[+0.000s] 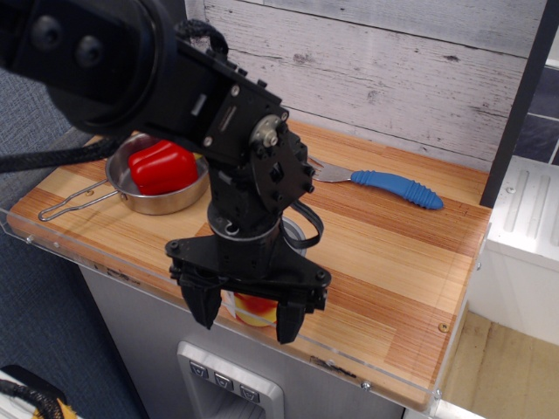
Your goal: Move can to upper left corner of the table.
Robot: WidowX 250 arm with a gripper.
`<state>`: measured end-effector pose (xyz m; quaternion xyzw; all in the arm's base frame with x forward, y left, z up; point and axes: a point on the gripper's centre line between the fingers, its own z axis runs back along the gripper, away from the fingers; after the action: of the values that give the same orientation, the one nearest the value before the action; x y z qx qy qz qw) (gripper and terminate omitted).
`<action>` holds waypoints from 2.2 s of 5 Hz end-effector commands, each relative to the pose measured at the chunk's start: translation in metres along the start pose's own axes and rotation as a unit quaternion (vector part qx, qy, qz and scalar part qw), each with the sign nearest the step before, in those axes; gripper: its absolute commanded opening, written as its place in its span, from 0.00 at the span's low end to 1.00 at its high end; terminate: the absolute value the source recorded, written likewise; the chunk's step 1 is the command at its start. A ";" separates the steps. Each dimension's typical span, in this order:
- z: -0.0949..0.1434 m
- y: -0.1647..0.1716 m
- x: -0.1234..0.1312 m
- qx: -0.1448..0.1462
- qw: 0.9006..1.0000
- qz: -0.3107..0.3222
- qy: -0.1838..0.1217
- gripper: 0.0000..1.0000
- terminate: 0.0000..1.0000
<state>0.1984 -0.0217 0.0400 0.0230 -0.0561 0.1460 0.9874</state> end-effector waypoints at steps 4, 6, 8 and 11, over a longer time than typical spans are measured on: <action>0.003 0.004 0.046 -0.019 0.991 0.124 -0.046 1.00 0.00; 0.000 0.017 0.075 -0.011 0.989 0.135 -0.065 1.00 0.00; -0.007 0.038 0.102 -0.012 0.987 0.148 -0.064 1.00 0.00; -0.013 0.050 0.139 0.007 0.985 0.149 -0.082 1.00 0.00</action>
<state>0.3128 0.0596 0.0324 0.0359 -0.1167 0.2860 0.9504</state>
